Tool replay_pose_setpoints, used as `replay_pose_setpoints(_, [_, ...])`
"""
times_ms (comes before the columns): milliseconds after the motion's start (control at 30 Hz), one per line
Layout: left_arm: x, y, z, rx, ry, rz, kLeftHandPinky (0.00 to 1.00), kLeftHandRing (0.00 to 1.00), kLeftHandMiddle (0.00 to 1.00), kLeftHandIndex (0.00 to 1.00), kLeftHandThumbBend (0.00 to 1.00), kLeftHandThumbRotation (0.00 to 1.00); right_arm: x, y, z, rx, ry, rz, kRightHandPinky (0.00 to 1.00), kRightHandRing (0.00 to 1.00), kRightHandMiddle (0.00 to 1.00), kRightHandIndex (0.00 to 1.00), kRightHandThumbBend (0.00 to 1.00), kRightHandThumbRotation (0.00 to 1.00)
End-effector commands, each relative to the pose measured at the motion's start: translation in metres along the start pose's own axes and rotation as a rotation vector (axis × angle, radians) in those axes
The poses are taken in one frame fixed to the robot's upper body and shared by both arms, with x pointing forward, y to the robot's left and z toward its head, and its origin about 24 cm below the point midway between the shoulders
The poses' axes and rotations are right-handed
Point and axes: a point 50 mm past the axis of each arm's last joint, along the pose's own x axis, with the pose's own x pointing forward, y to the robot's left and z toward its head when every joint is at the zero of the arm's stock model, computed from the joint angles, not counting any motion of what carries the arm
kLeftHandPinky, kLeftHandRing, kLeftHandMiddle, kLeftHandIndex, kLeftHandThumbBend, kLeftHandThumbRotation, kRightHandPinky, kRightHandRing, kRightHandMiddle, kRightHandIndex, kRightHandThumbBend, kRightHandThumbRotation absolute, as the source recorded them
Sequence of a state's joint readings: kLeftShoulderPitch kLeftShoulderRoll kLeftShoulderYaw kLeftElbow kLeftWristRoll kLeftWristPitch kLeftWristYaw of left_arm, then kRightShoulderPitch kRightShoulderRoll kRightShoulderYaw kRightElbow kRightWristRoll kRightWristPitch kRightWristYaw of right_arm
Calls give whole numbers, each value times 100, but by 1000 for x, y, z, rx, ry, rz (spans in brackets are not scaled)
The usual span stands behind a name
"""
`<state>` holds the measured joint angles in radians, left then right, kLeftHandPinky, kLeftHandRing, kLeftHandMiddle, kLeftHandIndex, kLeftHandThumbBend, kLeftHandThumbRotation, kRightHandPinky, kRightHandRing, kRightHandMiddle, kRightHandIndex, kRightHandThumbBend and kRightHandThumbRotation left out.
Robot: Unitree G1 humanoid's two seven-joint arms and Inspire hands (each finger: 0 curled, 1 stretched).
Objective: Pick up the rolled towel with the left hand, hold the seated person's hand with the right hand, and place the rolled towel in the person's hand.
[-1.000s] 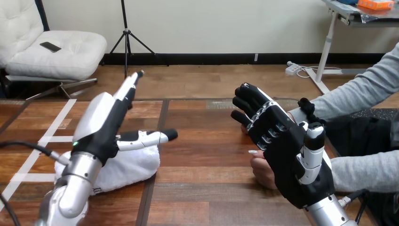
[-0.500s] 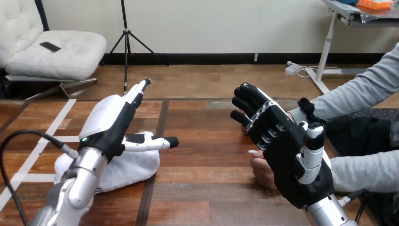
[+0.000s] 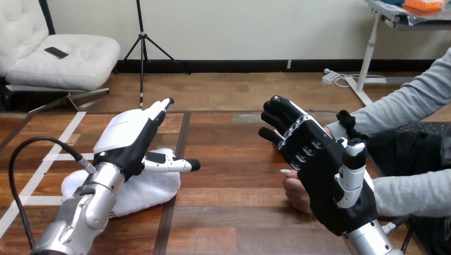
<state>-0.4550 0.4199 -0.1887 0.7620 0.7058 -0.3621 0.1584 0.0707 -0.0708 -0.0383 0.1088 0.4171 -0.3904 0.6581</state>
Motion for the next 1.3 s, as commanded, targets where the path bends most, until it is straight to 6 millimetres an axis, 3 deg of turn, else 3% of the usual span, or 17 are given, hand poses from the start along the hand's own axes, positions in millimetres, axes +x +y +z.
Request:
replay_pose_setpoints(0, [18, 25, 7, 78, -28, 64, 90, 94, 96, 95, 100, 56, 19, 1, 12, -18, -93, 32, 91, 94, 92, 88, 92, 100])
replay_pose_setpoints(733, [24, 16, 3, 272, 40, 21, 89, 93, 95, 93, 100, 59, 19, 1, 13, -18, -97, 27, 87, 93, 91, 87, 93, 100])
replay_pose_setpoints(1267, [21, 17, 3, 301, 59, -3, 91, 94, 96, 93, 100, 61, 18, 1, 13, -16, -94, 28, 87, 93, 91, 87, 94, 100])
